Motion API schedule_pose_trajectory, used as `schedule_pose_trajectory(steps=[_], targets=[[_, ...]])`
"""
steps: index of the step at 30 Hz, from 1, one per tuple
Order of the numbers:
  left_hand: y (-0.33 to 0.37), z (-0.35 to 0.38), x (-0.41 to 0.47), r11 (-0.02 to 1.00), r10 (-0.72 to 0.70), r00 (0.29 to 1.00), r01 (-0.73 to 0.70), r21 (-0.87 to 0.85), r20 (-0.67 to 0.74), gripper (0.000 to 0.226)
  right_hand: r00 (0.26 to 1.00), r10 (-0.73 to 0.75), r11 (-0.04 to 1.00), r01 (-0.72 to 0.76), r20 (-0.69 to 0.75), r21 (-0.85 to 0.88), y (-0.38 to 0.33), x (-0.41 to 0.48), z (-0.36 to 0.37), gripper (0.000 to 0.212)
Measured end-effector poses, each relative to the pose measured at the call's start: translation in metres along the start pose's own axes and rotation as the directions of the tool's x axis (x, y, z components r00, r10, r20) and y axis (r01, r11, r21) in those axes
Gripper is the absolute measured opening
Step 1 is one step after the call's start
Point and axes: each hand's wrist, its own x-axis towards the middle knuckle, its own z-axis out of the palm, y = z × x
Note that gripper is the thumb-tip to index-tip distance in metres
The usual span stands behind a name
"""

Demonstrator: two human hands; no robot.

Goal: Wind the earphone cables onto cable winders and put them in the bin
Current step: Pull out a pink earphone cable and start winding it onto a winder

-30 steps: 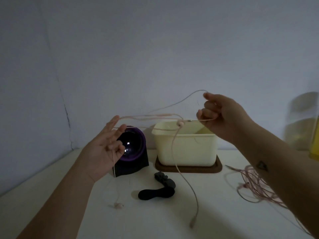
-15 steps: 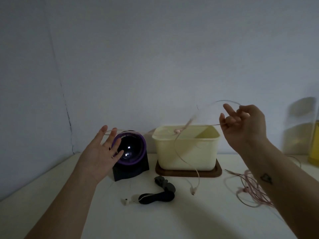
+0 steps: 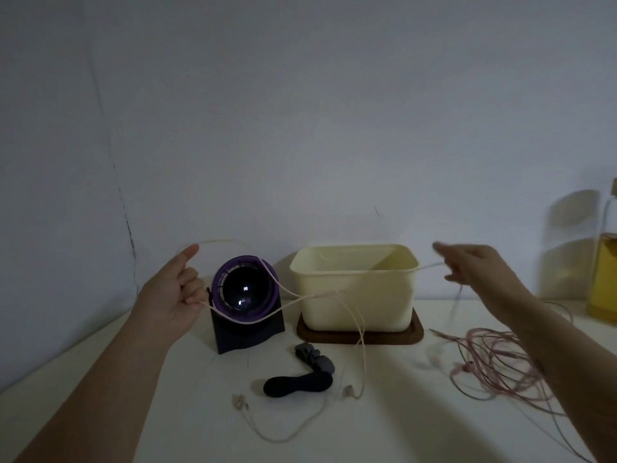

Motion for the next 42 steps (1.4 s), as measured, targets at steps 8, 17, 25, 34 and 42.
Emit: schedule_pose_trajectory(steps=[8, 17, 25, 34, 42], targets=[[0.009, 0.029, -0.017, 0.927, 0.031, 0.950, -0.144, 0.348, 0.312, 0.026, 0.849, 0.245, 0.633, 0.225, 0.467, -0.741, 0.003, -0.010, 0.016, 0.023], [0.019, 0.081, -0.061, 0.815, -0.178, 0.702, -0.288, 0.503, 0.690, 0.034, 0.784, -0.130, 0.985, 0.170, 0.607, -0.009, -0.090, -0.029, 0.094, 0.059], [0.037, 0.075, -0.041, 0.622, 0.138, 0.803, -0.526, 0.580, 0.580, 0.025, 0.979, -0.087, 0.952, 0.026, 0.186, 0.304, -0.116, 0.010, 0.075, 0.031], [0.030, 0.070, -0.010, 0.818, 0.319, 0.929, -0.369, 0.442, 0.187, 0.010, 0.912, -0.267, 0.963, 0.268, -0.312, -0.038, -0.133, 0.030, 0.036, 0.026], [0.036, 0.052, -0.012, 0.998, -0.049, 0.985, 0.040, 0.056, 0.166, 0.068, 0.946, -0.140, 0.972, 0.188, -0.291, 0.144, -0.127, 0.027, 0.023, 0.040]])
